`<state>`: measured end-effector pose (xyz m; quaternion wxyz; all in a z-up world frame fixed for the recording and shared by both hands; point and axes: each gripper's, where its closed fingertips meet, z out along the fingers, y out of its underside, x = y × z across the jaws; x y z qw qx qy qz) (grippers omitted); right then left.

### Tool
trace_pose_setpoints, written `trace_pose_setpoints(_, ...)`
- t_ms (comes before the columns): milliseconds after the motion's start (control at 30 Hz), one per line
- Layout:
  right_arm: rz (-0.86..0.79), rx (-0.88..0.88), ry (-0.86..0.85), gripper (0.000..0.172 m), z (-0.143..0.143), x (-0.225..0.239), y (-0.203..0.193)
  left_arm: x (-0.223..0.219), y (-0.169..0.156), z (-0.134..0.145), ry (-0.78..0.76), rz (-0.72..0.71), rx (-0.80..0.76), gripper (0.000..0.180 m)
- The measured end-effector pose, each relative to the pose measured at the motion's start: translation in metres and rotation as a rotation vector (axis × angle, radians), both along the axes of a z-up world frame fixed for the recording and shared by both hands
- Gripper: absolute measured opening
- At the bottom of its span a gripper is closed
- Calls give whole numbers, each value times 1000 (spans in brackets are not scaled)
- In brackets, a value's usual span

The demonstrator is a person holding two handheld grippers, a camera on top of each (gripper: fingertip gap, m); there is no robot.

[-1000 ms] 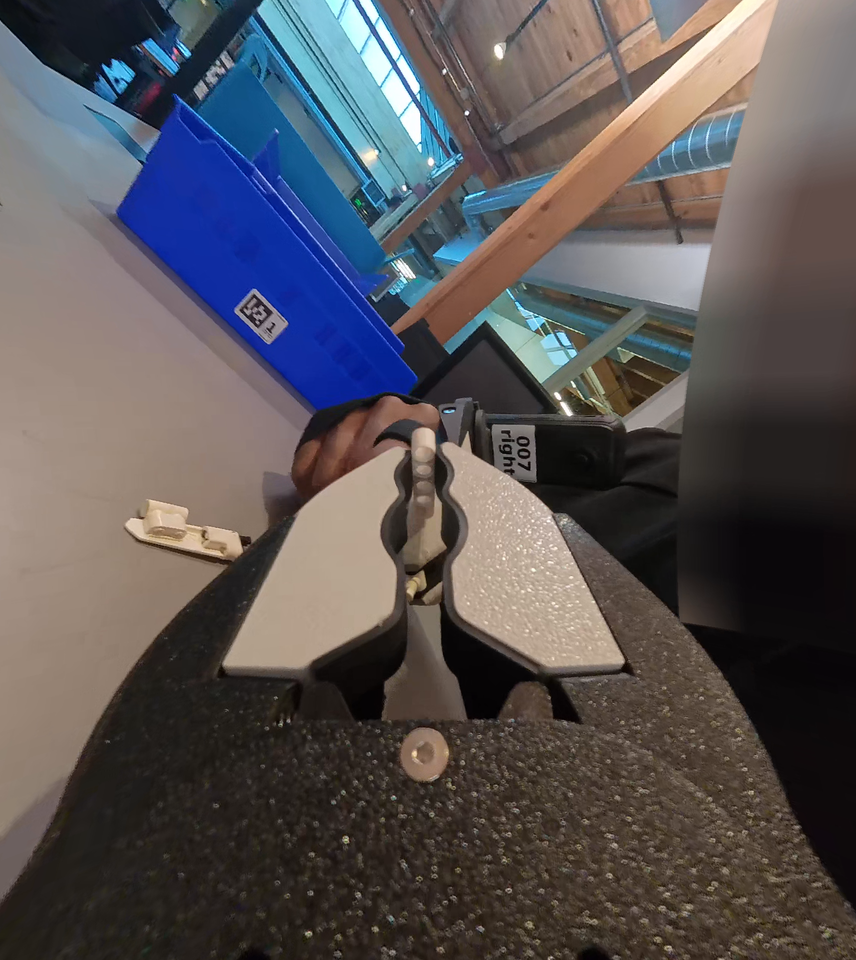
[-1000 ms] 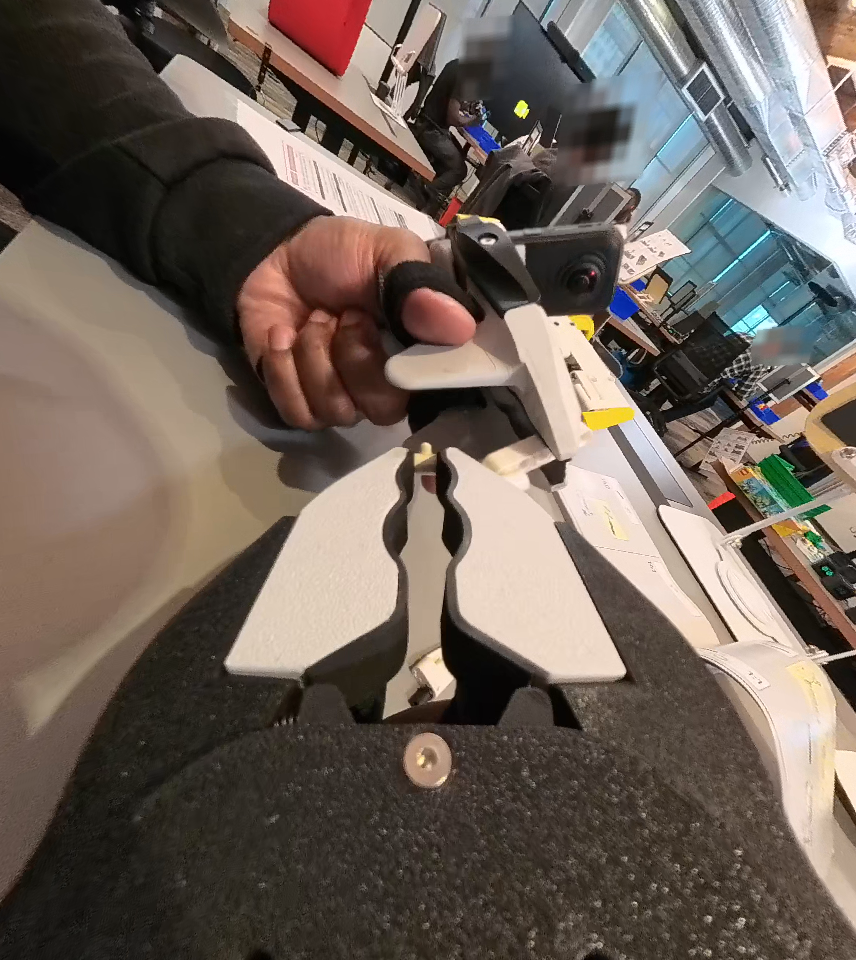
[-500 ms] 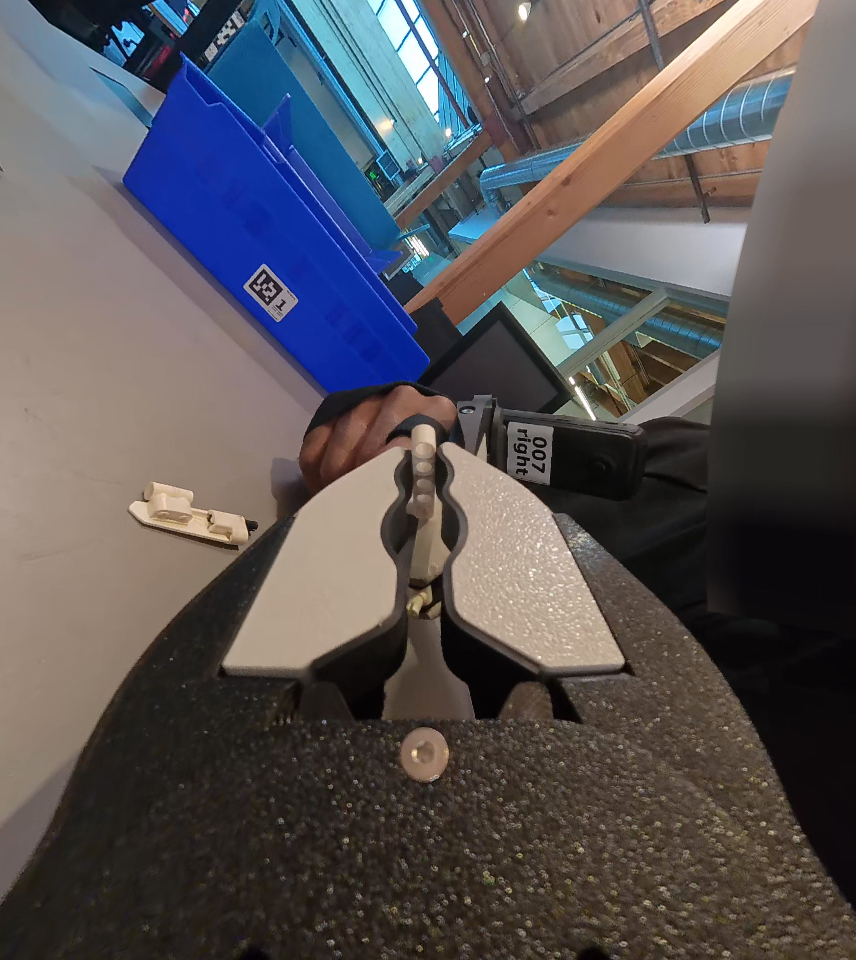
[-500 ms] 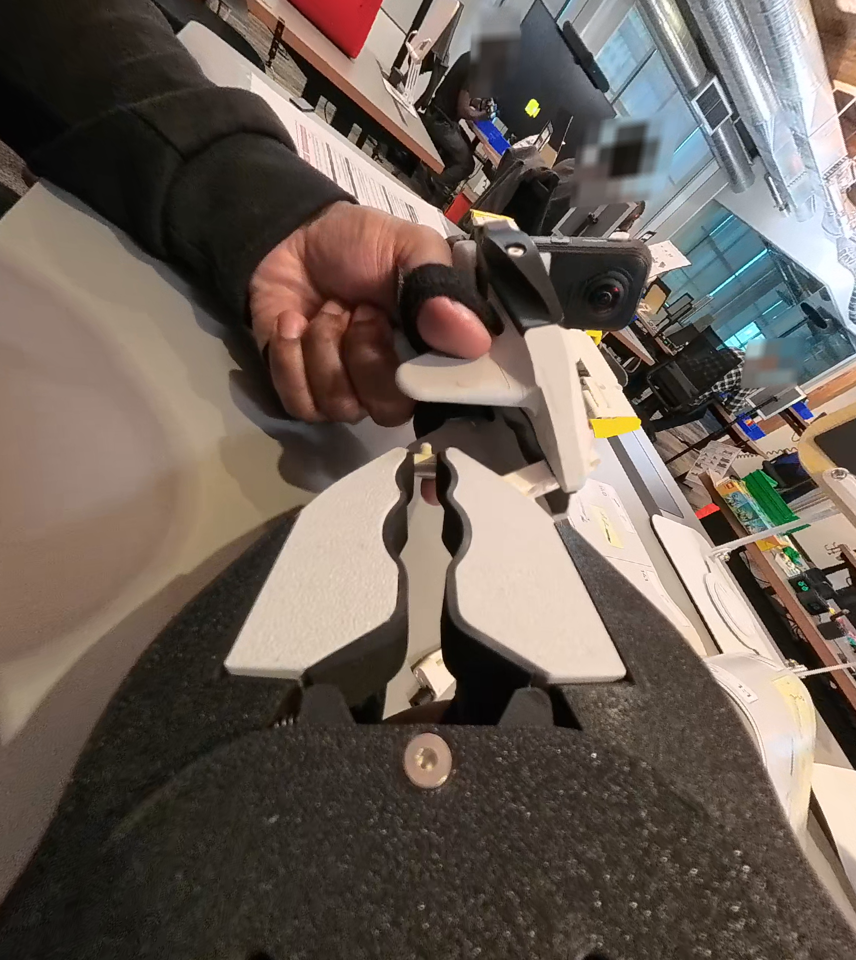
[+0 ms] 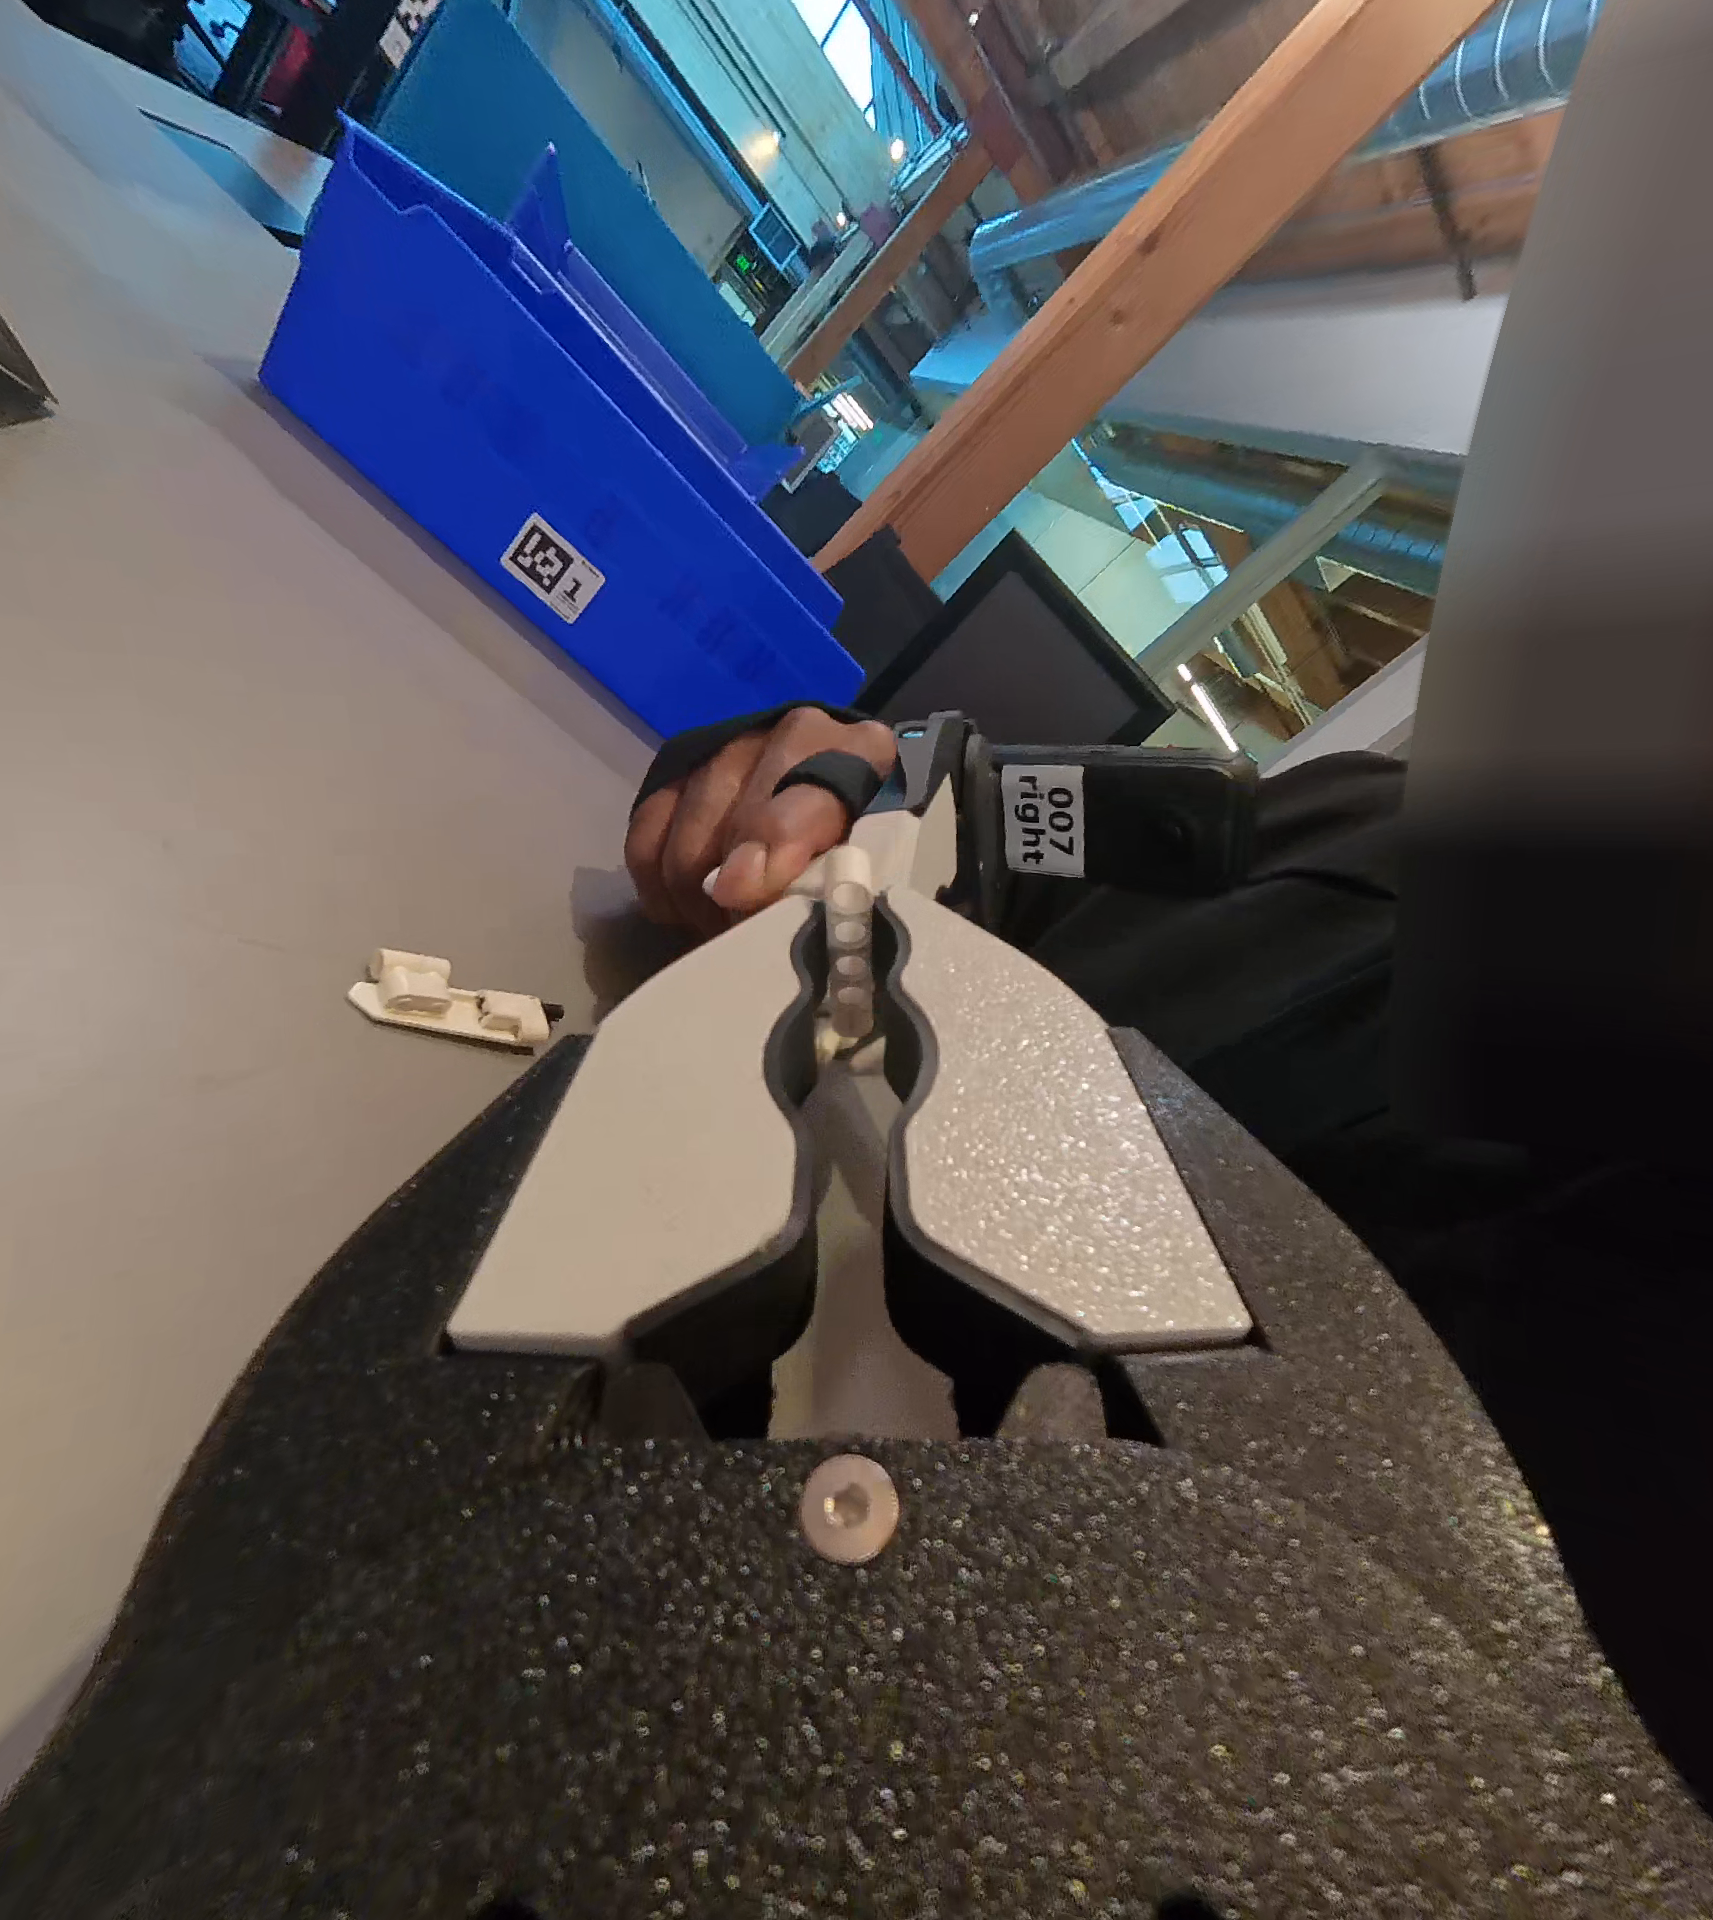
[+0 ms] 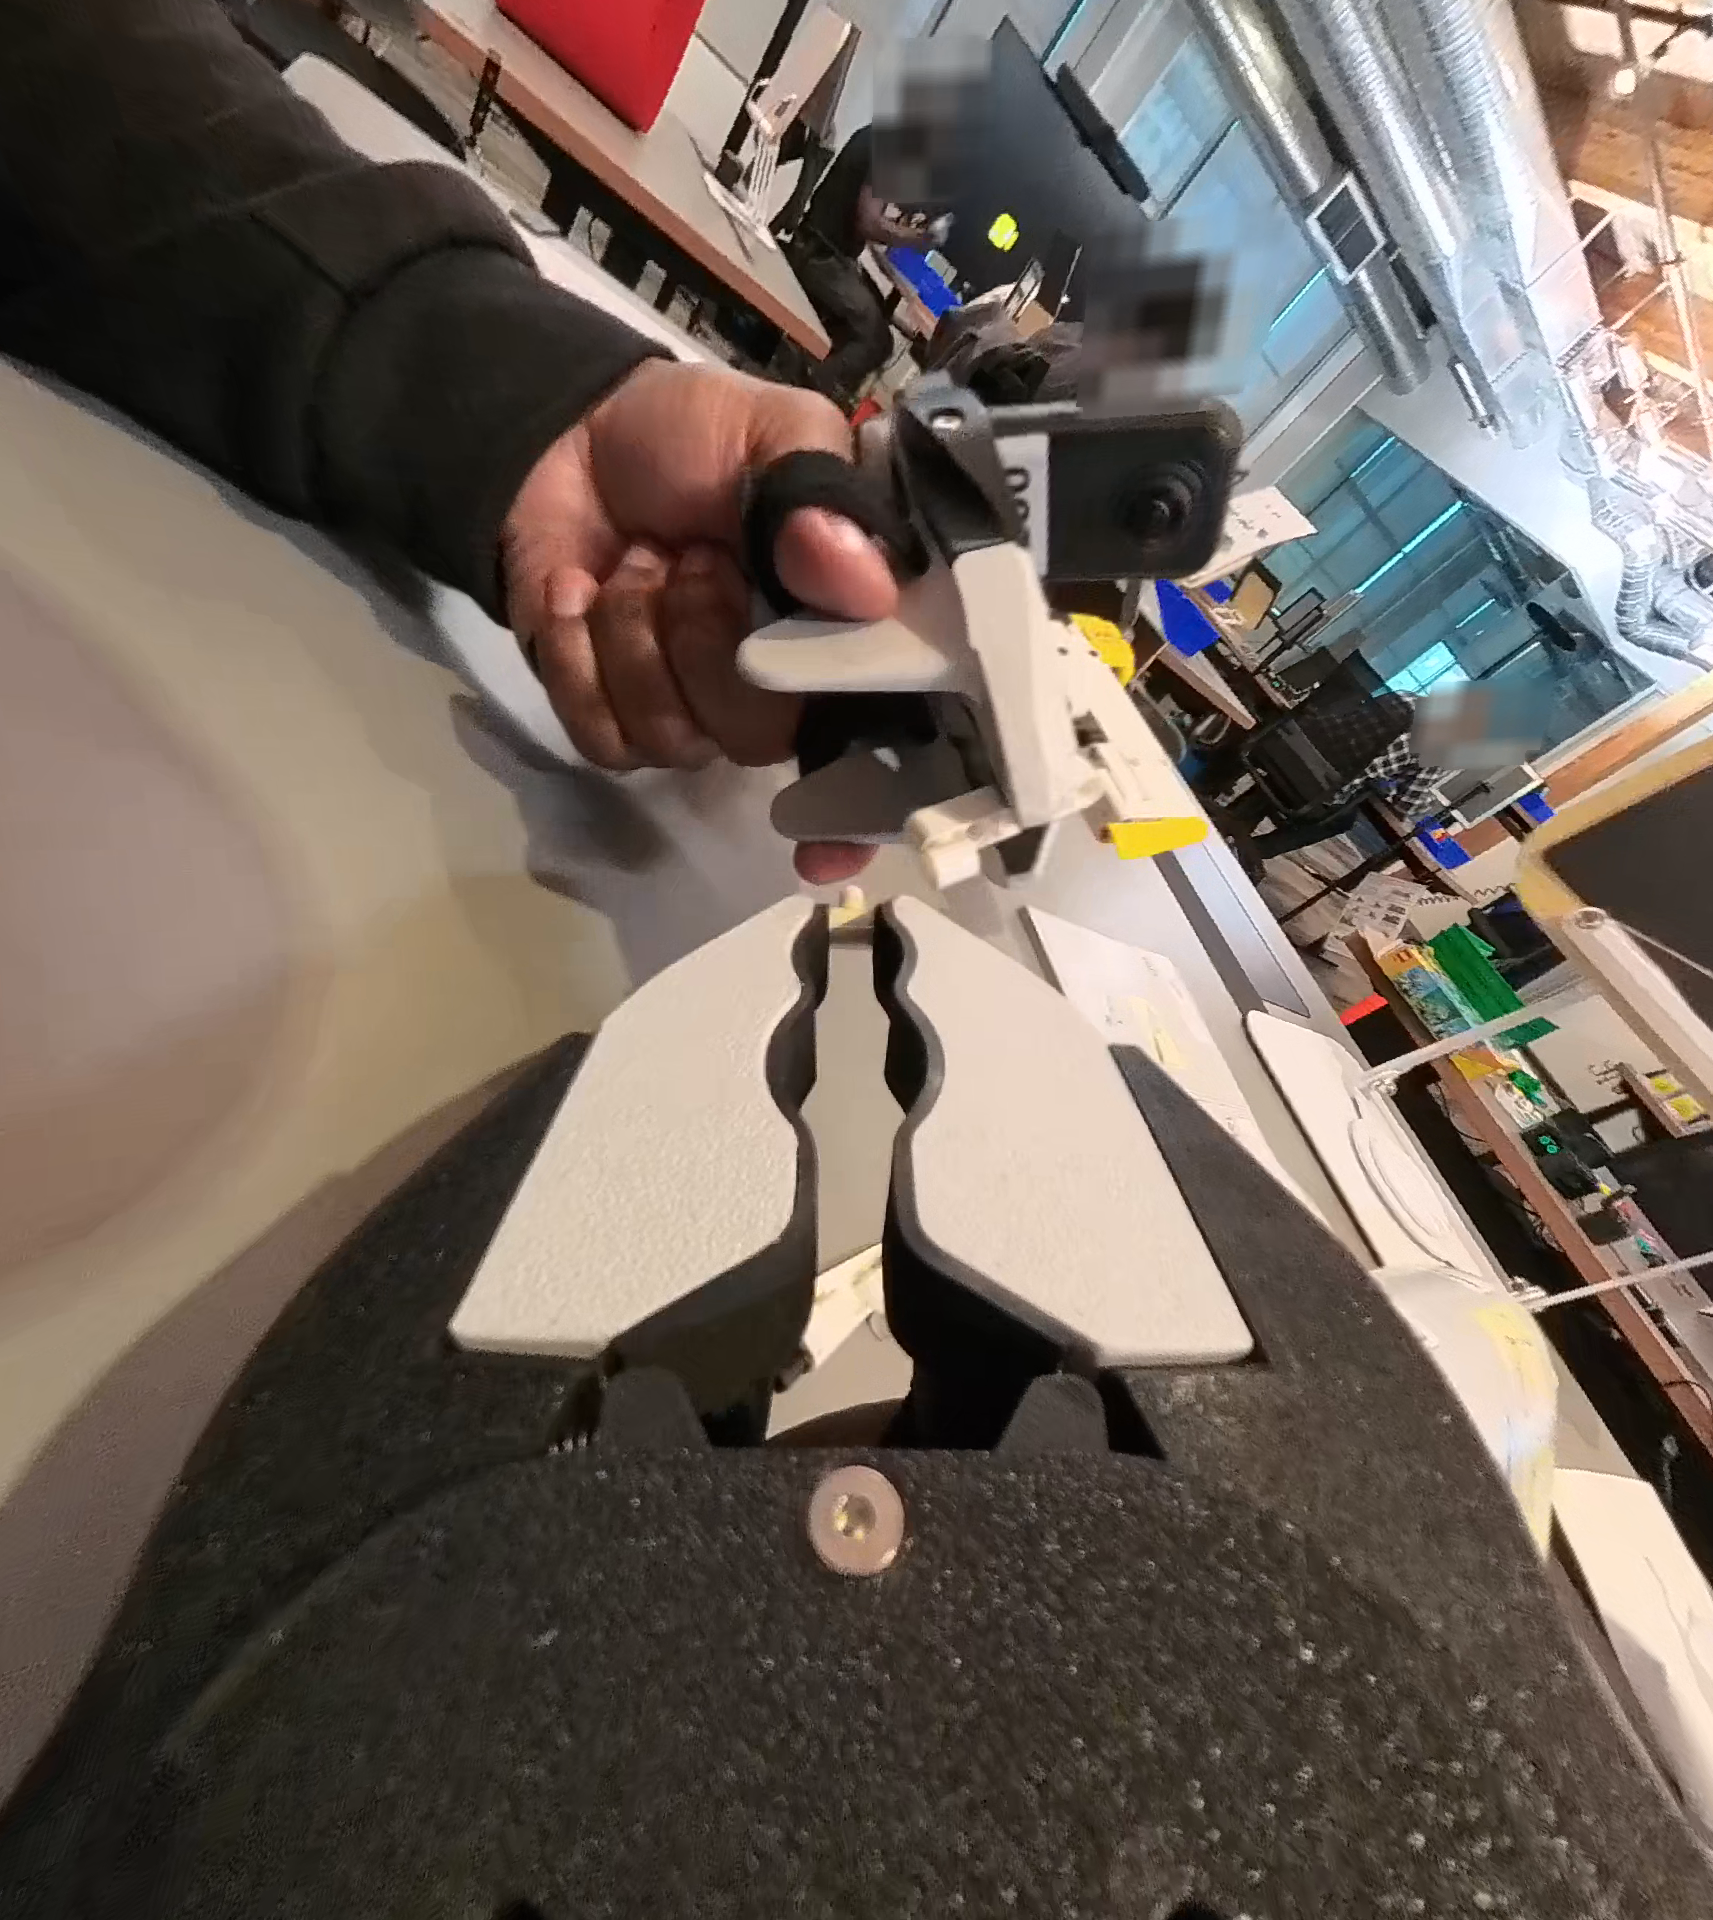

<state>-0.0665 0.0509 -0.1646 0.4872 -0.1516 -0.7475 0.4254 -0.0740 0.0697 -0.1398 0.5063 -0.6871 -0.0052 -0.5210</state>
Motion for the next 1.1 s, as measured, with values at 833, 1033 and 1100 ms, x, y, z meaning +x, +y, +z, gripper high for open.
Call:
trace_pose_setpoints(833,-84,-43,97,8,19,-3,18,-5,2,1,-130,10,-15,7)
trace_pose_setpoints(1033,-95,-63,111,8,22,-4,17,-4,5,3,-191,31,-4,7)
trace_pose_setpoints(1100,-117,-59,126,8,23,-5,18,-6,7,4,-230,39,-5,7)
